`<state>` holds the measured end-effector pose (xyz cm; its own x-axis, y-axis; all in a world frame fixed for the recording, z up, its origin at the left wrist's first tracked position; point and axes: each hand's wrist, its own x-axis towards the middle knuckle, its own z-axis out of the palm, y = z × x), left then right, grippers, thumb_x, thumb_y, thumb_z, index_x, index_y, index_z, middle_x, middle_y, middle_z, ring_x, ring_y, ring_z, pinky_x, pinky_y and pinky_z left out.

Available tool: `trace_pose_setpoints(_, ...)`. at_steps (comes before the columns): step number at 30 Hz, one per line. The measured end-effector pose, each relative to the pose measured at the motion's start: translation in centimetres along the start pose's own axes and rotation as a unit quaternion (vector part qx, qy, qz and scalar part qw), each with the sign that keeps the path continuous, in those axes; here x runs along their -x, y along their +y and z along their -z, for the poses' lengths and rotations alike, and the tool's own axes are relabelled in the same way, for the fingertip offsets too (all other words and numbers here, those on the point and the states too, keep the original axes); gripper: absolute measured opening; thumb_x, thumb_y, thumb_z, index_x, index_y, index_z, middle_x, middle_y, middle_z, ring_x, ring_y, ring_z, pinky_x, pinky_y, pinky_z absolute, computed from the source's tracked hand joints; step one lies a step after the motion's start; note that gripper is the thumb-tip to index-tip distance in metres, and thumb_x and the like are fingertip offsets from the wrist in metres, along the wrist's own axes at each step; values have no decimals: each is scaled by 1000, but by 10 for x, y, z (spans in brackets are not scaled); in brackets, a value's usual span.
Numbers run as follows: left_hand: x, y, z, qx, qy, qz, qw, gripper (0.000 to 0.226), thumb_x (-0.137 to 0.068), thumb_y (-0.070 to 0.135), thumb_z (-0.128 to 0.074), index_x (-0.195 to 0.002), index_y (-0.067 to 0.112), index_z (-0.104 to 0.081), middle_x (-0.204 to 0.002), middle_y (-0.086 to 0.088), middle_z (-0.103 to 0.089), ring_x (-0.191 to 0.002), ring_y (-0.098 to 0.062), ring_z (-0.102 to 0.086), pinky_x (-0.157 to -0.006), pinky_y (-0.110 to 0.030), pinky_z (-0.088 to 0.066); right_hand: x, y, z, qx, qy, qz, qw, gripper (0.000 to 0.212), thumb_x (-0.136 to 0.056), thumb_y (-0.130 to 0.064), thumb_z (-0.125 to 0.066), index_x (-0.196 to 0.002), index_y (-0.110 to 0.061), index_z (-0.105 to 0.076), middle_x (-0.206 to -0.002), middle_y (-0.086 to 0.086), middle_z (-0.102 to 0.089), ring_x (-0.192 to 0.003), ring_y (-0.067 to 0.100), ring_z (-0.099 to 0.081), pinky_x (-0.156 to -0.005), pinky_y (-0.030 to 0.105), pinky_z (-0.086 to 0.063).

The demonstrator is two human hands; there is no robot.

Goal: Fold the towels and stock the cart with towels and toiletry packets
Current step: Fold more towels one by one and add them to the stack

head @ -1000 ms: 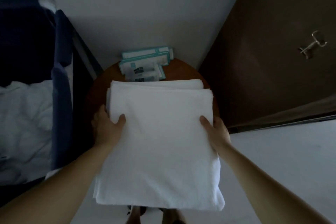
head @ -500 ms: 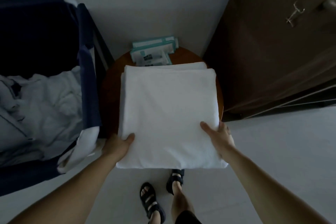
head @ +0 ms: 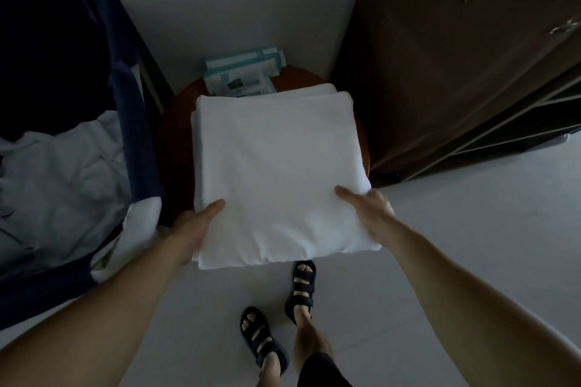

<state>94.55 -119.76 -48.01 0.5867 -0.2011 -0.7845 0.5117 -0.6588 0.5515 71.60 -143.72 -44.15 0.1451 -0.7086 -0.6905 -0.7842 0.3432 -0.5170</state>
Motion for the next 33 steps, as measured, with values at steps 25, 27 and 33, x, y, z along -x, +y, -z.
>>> trace_pose_setpoints(25, 15, 47, -6, -109, 160, -112, 975, 37, -102, 26, -47, -131, 3, -52, -130, -20, -57, -107, -34, -58, -87, -36, -44, -36, -52, 9, 0, 27, 161, 987, 60, -82, -44, -76, -131, -21, -52, -110, -3, -63, -85, 14, -58, -73, 31, -44)
trace_pose_setpoints(27, 0, 21, -16, -137, 161, -62, 975, 39, -104, 21, -42, -136, 0, -47, -139, -24, -52, -122, -41, -52, -97, -41, -41, -49, -25, -8, 71, 32, 129, 989, 65, -88, -53, -65, -141, -21, -44, -124, 5, -61, -97, 25, -58, -80, 36, -45)
trace_pose_setpoints(33, -16, 13, -24, -168, 201, -95, 960, 32, -104, 13, -36, -129, -3, -46, -135, -27, -53, -120, -45, -53, -96, -44, -41, -65, -18, -21, 173, 81, 164, 968, 56, -95, -59, -48, -133, -18, -45, -124, 9, -63, -107, 34, -61, -85, 43, -49)
